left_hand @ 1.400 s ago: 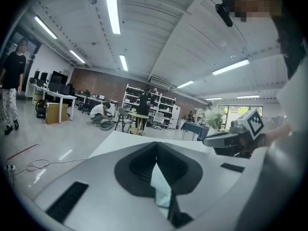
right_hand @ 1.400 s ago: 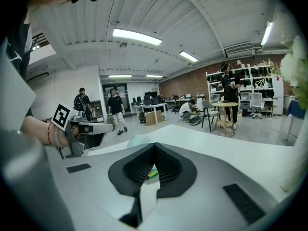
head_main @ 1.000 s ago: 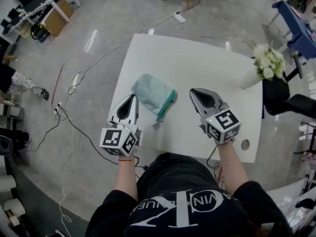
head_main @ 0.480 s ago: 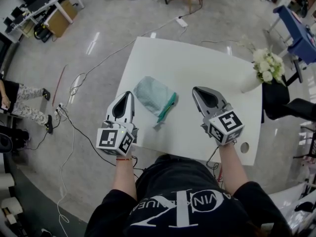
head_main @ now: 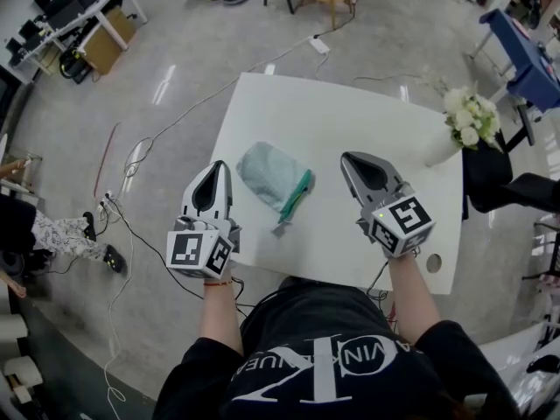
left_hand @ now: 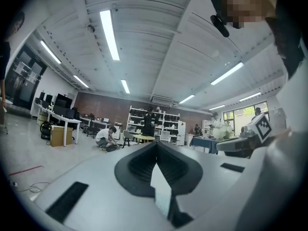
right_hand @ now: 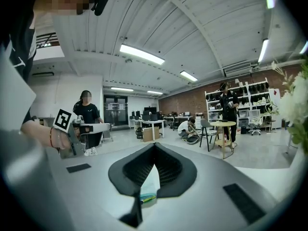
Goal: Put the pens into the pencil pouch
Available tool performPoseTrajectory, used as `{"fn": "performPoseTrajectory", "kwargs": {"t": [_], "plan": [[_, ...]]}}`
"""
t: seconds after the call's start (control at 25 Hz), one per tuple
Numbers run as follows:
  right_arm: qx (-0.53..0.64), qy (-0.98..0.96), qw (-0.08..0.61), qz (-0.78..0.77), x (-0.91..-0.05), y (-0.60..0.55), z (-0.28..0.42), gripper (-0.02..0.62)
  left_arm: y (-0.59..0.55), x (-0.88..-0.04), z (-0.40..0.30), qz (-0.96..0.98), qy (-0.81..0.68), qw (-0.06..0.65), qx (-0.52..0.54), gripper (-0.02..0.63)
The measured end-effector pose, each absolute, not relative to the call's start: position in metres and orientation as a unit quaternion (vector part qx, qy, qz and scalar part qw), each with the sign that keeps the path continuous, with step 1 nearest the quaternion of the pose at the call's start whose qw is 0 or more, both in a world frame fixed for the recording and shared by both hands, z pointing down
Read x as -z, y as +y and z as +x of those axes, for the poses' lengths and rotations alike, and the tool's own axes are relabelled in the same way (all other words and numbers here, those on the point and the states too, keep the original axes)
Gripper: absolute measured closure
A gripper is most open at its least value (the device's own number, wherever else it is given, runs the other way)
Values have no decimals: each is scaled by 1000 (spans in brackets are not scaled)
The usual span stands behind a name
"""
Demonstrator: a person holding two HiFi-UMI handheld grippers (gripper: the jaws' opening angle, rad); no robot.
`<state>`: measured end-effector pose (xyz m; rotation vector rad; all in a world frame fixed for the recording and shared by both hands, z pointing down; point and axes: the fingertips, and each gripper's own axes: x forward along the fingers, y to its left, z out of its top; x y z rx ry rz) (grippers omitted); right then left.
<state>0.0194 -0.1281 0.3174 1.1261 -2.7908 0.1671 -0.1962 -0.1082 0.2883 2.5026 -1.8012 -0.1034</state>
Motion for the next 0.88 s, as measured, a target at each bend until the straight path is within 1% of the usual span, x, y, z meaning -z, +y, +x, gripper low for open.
{"fn": "performPoseTrajectory", "kwargs": {"t": [0.52, 0.88], "plan": [[-56, -923, 57, 377, -312, -136, 26, 586, -115, -279, -195, 808, -588, 17, 43, 602], [-51, -928, 32, 368, -308, -138, 22, 586, -118, -279, -201, 804, -592, 18, 42, 603]]}}
